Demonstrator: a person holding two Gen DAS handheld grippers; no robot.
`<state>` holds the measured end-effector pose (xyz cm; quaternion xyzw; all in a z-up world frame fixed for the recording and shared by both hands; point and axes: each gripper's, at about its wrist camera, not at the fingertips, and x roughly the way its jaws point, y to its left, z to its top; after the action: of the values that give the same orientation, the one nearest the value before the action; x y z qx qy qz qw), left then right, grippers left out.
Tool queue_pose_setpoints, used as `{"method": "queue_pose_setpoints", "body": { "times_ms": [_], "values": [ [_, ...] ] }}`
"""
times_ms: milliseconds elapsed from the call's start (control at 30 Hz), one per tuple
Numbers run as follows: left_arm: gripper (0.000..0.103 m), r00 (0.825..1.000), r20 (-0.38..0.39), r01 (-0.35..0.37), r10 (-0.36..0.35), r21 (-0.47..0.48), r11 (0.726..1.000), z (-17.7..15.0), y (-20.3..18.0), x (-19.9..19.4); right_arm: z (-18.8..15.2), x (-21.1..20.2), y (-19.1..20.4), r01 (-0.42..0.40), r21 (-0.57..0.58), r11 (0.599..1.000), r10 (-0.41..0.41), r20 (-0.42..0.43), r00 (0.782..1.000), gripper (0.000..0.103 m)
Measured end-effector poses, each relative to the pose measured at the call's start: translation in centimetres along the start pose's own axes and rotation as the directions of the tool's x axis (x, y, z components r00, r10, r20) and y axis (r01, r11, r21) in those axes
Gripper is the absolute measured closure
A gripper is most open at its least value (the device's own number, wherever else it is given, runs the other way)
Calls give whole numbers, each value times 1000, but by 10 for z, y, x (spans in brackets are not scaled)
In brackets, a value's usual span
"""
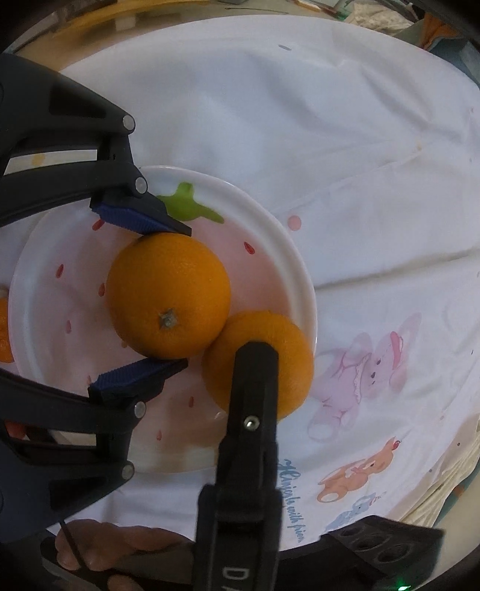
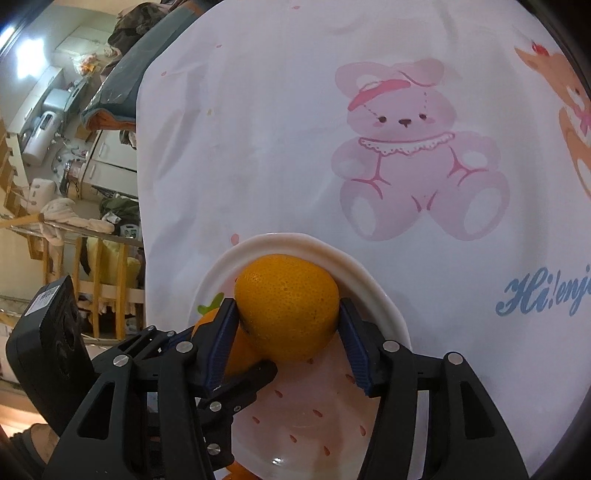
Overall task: Organize fruits
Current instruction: 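Carry both oranges onto the pink plate with both grippers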
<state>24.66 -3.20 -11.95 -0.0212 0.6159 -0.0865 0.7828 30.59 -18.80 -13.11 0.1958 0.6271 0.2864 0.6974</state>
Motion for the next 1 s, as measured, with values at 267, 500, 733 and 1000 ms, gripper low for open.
{"method": "queue_pose_setpoints", "body": {
  "times_ms": [267, 500, 733, 1000],
  "values": [
    [40, 1000, 19, -3, 3, -18, 1000, 6, 6, -5, 1, -11, -4, -25, 51, 998, 24, 12, 1000, 25],
    [41, 997, 77, -24, 25, -7, 1000, 10, 7, -11, -1, -24, -7, -8, 61, 998, 5, 34, 999, 25],
    [40, 998, 65, -26, 26, -8, 1000, 11, 6, -12, -5, -33, -4, -13, 57, 998, 10, 49, 999, 25],
    [33, 998, 57, -8, 10, -25, 1000, 8, 3, -14, -6, -41, -4, -5, 69, 998, 0, 71, 997, 25]
  ]
}}
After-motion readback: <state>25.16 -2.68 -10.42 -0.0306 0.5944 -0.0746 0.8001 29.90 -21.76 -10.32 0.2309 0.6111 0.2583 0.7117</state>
